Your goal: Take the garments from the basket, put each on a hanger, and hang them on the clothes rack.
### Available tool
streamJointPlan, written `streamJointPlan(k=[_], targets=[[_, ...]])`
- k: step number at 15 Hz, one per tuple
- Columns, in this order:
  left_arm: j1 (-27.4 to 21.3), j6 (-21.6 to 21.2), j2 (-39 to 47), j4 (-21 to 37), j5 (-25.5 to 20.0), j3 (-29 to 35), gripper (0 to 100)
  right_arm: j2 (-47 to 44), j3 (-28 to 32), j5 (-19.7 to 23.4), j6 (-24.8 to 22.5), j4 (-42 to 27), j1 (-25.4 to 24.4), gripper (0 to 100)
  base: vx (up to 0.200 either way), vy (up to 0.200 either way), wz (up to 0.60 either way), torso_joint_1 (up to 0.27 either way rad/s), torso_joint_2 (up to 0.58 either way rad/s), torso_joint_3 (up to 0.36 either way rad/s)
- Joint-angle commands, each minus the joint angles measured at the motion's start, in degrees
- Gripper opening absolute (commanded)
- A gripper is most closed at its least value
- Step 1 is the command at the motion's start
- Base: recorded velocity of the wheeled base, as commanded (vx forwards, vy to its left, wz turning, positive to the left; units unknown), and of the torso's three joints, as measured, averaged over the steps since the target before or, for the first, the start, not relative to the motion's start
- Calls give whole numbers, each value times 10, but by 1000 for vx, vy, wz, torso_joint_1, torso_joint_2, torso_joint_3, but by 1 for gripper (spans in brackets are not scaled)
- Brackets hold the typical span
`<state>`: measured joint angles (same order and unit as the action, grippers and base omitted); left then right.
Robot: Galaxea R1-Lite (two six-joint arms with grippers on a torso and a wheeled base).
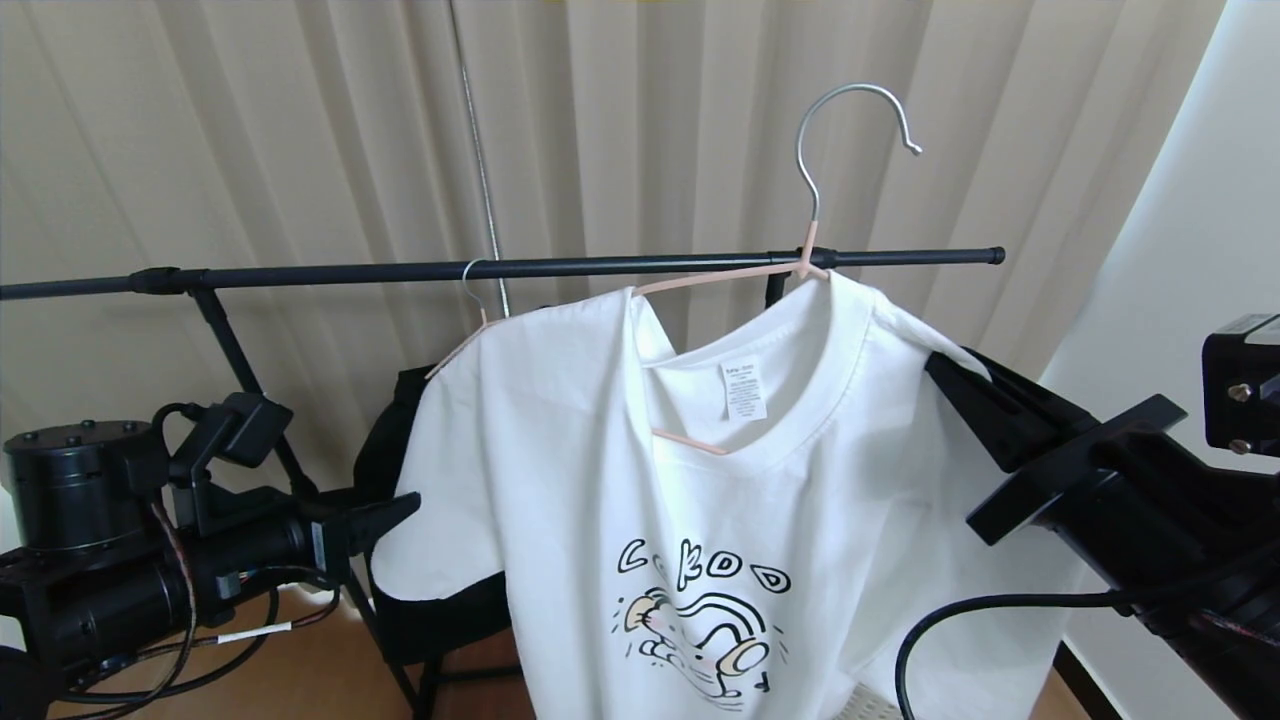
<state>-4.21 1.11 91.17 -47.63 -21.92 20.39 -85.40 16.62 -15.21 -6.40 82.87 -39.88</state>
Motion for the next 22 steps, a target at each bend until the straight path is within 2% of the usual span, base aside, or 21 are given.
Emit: streamJointPlan(k=[1, 5, 7, 10, 12, 14, 15, 17, 18, 19, 20, 21, 22], targets=[[0, -1, -4, -2, -12, -4, 100, -1, -1, 0, 0, -1, 0, 0, 0, 0, 0, 0, 0, 0], [17, 1, -48, -9, -98, -2, 100, -6, -8, 8, 2, 0, -1, 0, 0, 0, 0, 0, 0, 0], [22, 17, -91, -5, -158, 30, 100, -5, -19, 18, 2, 2, -1, 0, 0, 0, 0, 0, 0, 0], [10, 44, -108, 13, -184, 89, 100, -4, -31, 22, 3, 3, -2, 0, 0, 0, 0, 0, 0, 0], [-17, 44, -119, 102, -184, 157, 100, -4, -32, 26, 3, 4, -4, 0, 0, 0, 0, 0, 0, 0], [-42, 38, -125, 230, -184, 250, 100, -5, -36, 27, 5, 4, -6, 0, 0, 0, 0, 0, 0, 0], [-49, 31, -125, 263, -184, 276, 100, -5, -37, 28, 5, 3, -7, 0, 0, 0, 0, 0, 0, 0], [-88, -15, -119, 378, -185, 351, 100, -6, -39, 33, 5, 3, -10, 0, 0, 0, 0, 0, 0, 0], [-99, -34, -117, 416, -185, 371, 100, -8, -40, 33, 5, 3, -12, 0, 0, 0, 0, 0, 0, 0], [-114, -87, -102, 485, -185, 403, 100, -14, -41, 33, 6, 4, -20, 0, 0, 0, 0, 0, 0, 0], [-116, -110, -96, 505, -185, 411, 100, -15, -41, 33, 8, 4, -25, 0, 0, 0, 0, 0, 0, 0], [-123, -162, -80, 536, -189, 420, 100, -17, -45, 34, 16, 4, -29, 0, 0, 0, 0, 0, 0, 0], [-125, -175, -75, 538, -192, 420, 100, -17, -47, 38, 17, 4, -31, 0, 0, 0, 0, 0, 0, 0]])
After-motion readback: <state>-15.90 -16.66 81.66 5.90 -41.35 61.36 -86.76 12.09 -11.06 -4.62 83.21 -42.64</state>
